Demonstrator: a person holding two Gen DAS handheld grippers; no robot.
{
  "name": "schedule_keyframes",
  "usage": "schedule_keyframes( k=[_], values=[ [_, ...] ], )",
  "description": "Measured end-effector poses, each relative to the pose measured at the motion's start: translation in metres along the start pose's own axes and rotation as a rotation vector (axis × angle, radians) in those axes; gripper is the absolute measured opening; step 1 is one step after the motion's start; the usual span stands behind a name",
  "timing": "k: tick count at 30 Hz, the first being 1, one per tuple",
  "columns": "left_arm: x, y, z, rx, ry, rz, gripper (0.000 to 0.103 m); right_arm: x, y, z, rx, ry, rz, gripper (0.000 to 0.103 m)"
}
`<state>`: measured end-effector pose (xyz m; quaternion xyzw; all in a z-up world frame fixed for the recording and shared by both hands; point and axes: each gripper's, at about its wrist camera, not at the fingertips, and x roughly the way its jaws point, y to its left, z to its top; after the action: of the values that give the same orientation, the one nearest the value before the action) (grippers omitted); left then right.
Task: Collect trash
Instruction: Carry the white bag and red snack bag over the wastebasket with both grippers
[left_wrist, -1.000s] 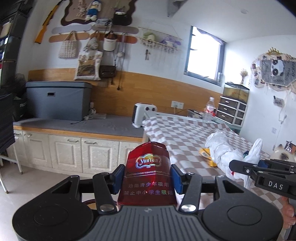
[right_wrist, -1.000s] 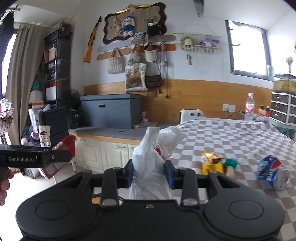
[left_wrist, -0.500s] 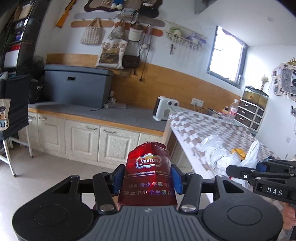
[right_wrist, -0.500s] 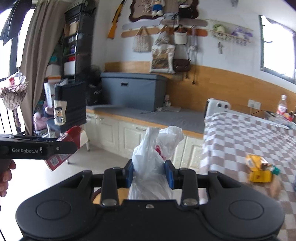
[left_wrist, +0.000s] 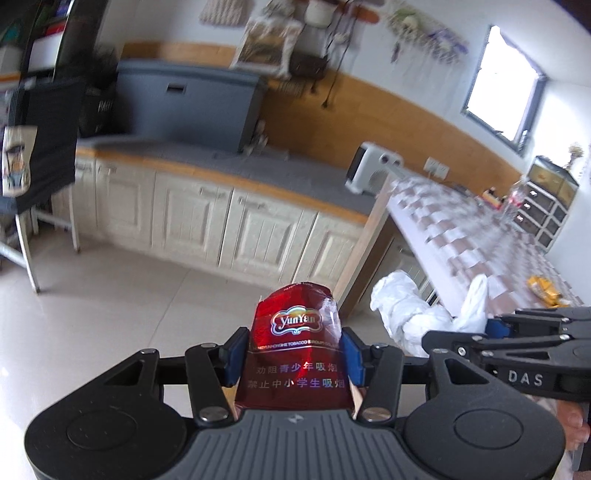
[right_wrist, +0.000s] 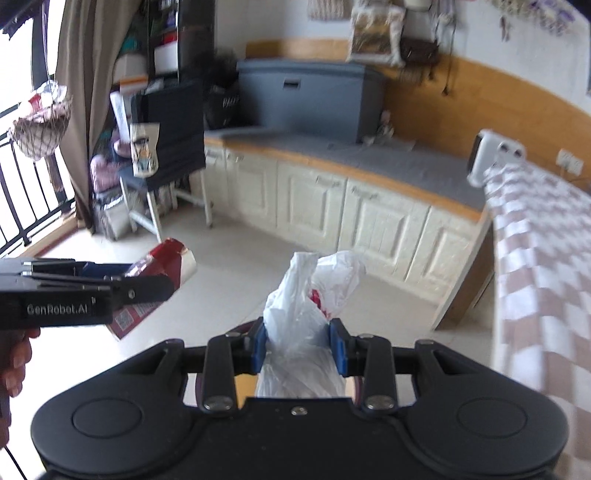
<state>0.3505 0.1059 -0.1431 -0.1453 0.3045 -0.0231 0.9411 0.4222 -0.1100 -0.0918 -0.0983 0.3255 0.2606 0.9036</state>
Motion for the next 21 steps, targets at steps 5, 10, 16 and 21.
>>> schedule_keyframes(
  k=[5,10,16,21],
  values=[
    [0.033,0.02,-0.005,-0.039,0.076,0.022,0.053,0.051,-0.005,0.004,0.031,0.108,0.026,0.037],
    [0.065,0.032,-0.009,-0.065,0.154,0.032,0.053,0.092,-0.013,-0.002,0.09,0.184,0.053,0.037],
    [0.101,0.038,-0.019,-0.08,0.25,0.028,0.053,0.125,-0.017,-0.019,0.085,0.281,0.11,0.037],
    [0.131,0.037,-0.032,-0.092,0.342,0.025,0.053,0.148,-0.021,-0.034,0.099,0.402,0.122,0.036]
  ],
)
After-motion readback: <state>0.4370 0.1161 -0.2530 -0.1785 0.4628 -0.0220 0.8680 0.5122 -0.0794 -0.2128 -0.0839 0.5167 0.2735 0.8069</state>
